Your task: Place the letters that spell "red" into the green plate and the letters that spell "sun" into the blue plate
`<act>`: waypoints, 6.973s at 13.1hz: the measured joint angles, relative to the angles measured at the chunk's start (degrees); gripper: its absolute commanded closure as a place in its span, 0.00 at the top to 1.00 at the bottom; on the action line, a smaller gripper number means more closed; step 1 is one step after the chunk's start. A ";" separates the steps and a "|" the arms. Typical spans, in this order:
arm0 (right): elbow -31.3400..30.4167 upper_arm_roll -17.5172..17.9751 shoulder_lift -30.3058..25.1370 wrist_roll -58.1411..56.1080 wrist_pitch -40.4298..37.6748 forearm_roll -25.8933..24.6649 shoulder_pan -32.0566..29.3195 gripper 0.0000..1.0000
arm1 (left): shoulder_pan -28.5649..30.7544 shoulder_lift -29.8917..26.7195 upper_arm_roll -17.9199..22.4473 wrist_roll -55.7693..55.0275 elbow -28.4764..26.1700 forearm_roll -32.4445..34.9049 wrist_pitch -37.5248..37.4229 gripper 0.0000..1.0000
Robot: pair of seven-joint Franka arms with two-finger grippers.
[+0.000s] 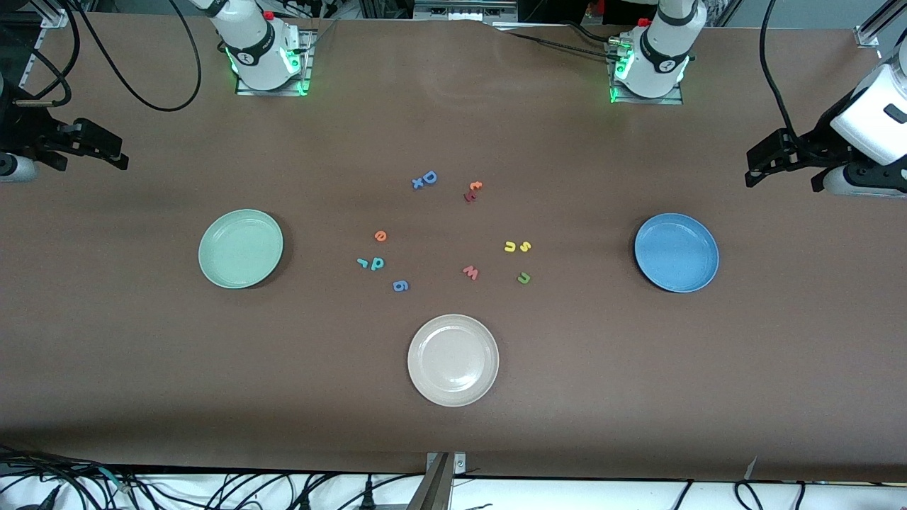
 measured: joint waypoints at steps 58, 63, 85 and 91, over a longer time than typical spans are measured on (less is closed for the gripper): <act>0.00 -0.94 0.00 -0.01 -0.05 0.00 -0.02 1.00 | 0.01 0.00 0.02 0.00 0.00 0.00 0.00 1.00; 0.00 -0.94 0.00 -0.01 -0.05 0.00 -0.02 1.00 | 0.01 0.00 0.02 0.00 0.00 0.00 0.00 1.00; 0.00 -0.54 1.78 -0.01 -1.31 0.00 0.37 1.00 | 0.02 0.00 0.02 0.00 0.00 0.00 0.00 1.00; 0.04 -0.53 4.54 -0.01 -0.85 0.00 0.35 1.00 | 1.95 0.00 0.11 0.00 0.01 -0.08 0.00 1.00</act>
